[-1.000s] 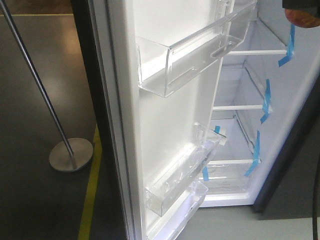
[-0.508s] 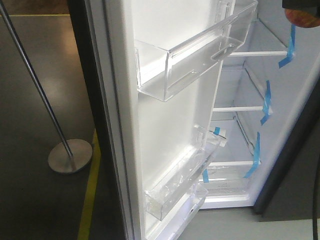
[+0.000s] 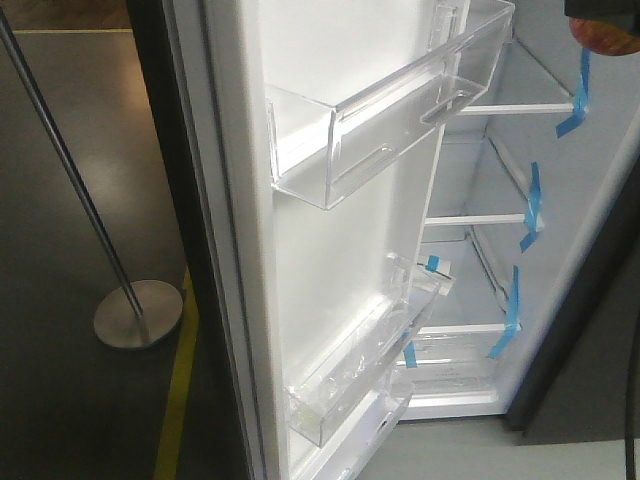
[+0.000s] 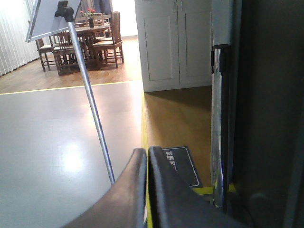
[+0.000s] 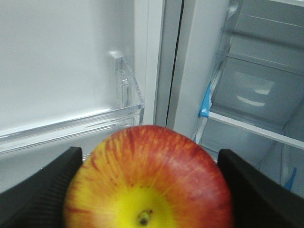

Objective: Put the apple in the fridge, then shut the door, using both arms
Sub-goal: 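Raise the apple with the right gripper above the upper clear door shelf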

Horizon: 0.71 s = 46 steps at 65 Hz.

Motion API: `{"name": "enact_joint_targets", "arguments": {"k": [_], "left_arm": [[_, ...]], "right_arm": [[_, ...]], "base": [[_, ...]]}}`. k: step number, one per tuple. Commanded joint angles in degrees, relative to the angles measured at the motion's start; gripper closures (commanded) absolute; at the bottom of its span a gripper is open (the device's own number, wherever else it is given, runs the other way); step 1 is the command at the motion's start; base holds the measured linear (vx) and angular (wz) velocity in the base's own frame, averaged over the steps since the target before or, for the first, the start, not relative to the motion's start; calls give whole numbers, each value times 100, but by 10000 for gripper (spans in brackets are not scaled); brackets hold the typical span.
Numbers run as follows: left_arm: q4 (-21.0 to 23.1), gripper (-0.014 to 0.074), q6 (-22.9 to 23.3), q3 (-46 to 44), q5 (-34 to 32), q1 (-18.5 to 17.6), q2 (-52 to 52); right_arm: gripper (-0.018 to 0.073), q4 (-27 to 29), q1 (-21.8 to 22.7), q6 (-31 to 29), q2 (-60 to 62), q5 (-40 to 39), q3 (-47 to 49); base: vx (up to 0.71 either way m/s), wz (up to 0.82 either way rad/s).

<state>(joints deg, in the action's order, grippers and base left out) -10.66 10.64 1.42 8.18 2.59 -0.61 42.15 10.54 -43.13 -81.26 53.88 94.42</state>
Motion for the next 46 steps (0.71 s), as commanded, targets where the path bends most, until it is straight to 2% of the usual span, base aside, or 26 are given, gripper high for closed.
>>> {"name": "enact_joint_targets", "arguments": {"k": [1,46], "left_arm": [[14,603,35,-115,-376,-39,-91],[14,603,35,-115,-376,-39,-91]], "right_arm": [[440,273,27,-11,190,-349,180],[440,273,27,-11,190,-349,180]], "base": [[1,-1],[0,0]]}}
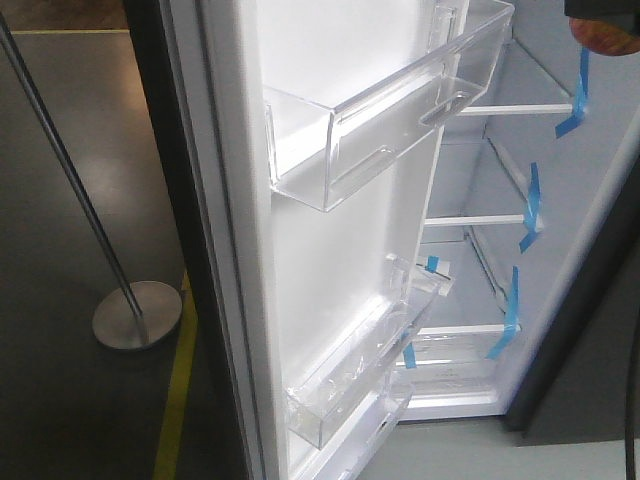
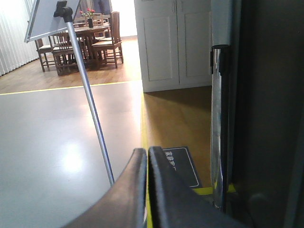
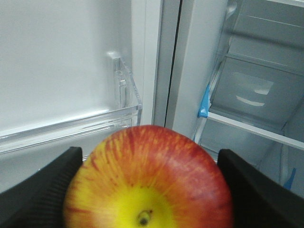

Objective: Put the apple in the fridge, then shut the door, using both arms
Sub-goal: 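Raise the apple with the right gripper above the upper clear door shelf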

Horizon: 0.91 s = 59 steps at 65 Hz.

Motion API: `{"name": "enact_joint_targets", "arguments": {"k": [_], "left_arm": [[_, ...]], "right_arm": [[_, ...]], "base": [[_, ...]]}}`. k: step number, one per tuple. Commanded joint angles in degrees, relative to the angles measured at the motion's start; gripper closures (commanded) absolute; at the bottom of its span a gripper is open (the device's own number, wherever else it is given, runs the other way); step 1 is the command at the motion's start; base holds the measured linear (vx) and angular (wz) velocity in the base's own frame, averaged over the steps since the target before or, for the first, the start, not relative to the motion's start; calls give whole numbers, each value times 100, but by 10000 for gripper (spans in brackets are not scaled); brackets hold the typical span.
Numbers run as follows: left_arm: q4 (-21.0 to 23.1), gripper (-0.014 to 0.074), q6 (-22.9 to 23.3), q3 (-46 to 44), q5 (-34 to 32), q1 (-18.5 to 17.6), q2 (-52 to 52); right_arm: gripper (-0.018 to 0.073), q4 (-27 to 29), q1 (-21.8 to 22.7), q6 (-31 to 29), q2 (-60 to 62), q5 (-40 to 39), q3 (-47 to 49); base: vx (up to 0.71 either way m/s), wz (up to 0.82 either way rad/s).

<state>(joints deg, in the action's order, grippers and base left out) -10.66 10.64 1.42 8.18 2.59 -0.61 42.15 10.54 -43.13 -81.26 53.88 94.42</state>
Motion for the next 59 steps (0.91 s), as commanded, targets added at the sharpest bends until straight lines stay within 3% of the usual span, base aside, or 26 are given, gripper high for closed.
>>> {"name": "enact_joint_targets", "arguments": {"k": [1,59], "left_arm": [[14,603,35,-115,-376,-39,-91],[14,603,35,-115,-376,-39,-91]], "right_arm": [[440,273,27,-11,190,-349,180],[440,273,27,-11,190,-349,180]], "base": [[0,0],[0,1]]}}
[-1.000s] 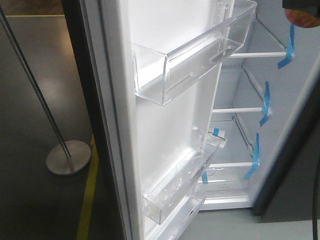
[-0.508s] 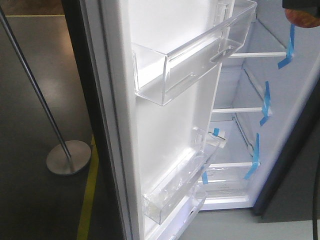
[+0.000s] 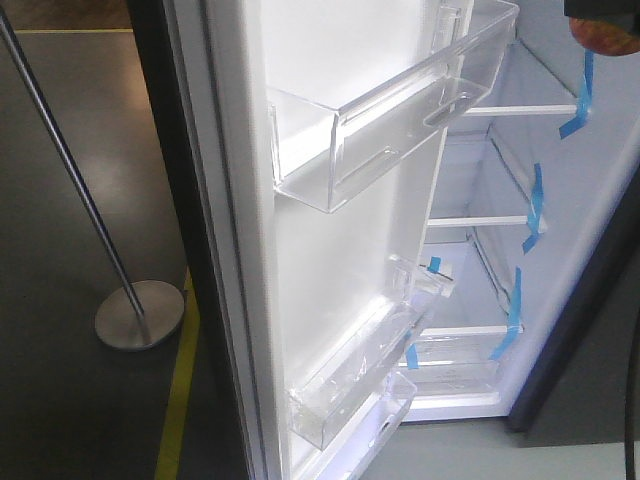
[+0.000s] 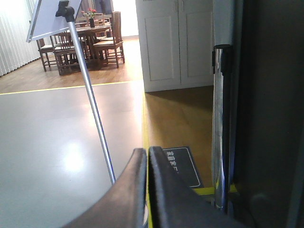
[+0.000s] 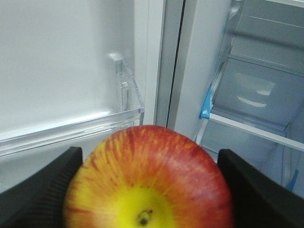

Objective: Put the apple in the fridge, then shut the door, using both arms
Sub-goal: 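Raise the apple with the right gripper above the upper clear door shelf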

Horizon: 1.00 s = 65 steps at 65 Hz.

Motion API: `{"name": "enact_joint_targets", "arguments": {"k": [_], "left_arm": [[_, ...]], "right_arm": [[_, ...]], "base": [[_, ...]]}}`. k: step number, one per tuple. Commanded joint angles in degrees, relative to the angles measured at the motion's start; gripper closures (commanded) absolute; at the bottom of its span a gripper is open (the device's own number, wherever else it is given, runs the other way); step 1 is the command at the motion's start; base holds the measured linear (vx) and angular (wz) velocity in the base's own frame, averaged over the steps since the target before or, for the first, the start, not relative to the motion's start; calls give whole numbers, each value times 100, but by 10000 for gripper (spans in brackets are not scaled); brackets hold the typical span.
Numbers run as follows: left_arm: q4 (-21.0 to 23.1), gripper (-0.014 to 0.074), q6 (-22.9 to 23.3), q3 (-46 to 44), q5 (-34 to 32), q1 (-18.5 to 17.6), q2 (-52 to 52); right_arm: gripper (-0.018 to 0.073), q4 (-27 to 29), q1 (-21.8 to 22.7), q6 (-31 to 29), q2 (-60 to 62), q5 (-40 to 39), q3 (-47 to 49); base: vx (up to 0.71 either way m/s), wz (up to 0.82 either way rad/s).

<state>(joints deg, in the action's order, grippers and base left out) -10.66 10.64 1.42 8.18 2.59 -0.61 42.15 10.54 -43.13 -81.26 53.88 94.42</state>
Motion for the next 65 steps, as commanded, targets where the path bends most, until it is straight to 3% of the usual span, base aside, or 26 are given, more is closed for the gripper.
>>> {"name": "enact_joint_targets", "arguments": {"k": [1,65], "left_arm": [[14,603,35,-115,-376,-39,-91],[14,603,35,-115,-376,-39,-91]], "right_arm": [[440,273,27,-11,190,-349,180],[440,273,27,-11,190,-349,180]], "base": [[0,0],[0,0]]}}
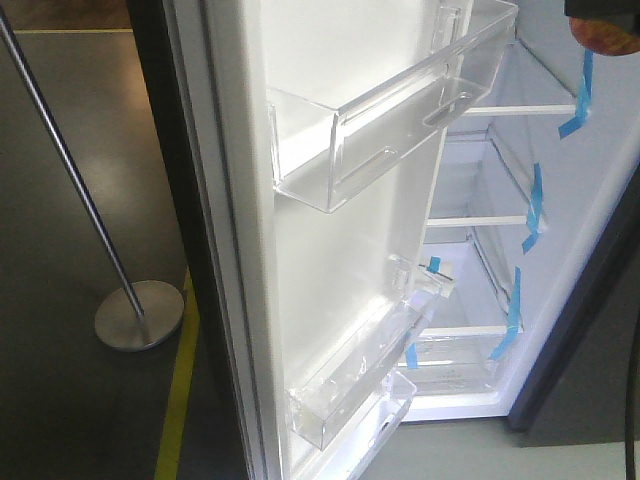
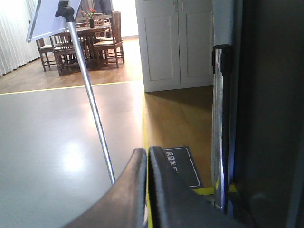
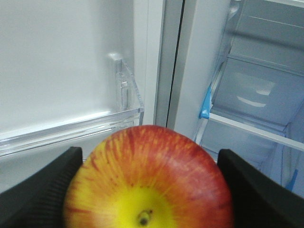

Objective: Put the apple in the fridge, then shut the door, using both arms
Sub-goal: 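Raise the apple with the right gripper above the upper clear door shelf, then lower the apple into the upper door shelf and open the right gripper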

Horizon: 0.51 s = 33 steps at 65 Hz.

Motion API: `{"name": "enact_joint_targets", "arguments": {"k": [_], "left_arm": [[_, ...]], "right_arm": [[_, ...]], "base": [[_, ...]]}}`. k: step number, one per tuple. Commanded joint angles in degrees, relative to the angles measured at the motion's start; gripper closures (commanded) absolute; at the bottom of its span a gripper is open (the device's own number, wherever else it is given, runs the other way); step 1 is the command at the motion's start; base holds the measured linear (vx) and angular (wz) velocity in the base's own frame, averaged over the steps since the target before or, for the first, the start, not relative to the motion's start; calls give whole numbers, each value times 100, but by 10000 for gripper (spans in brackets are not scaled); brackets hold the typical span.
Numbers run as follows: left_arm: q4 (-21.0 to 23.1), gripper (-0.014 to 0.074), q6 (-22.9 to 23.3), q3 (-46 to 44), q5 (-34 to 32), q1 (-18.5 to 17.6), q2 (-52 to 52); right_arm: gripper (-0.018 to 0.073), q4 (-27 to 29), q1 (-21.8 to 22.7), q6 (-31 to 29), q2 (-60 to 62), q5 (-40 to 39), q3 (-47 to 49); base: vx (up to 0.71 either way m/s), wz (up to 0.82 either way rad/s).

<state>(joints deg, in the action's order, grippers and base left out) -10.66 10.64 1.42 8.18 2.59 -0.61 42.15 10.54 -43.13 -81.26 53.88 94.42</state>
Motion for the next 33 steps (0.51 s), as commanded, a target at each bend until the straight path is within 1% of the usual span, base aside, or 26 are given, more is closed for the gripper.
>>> {"name": "enact_joint_targets", "arguments": {"k": [1,26,33], "left_arm": [[14,603,35,-115,-376,-39,-91],[14,603,35,-115,-376,-39,-91],[14,603,35,-115,-376,-39,-91]], "right_arm": [[440,273,27,-11,190,-349,180],[440,291,27,-11,190,-355,180],[440,459,27,-21,182,-469,180]], "base": [[0,0],[0,0],[0,0]]}}
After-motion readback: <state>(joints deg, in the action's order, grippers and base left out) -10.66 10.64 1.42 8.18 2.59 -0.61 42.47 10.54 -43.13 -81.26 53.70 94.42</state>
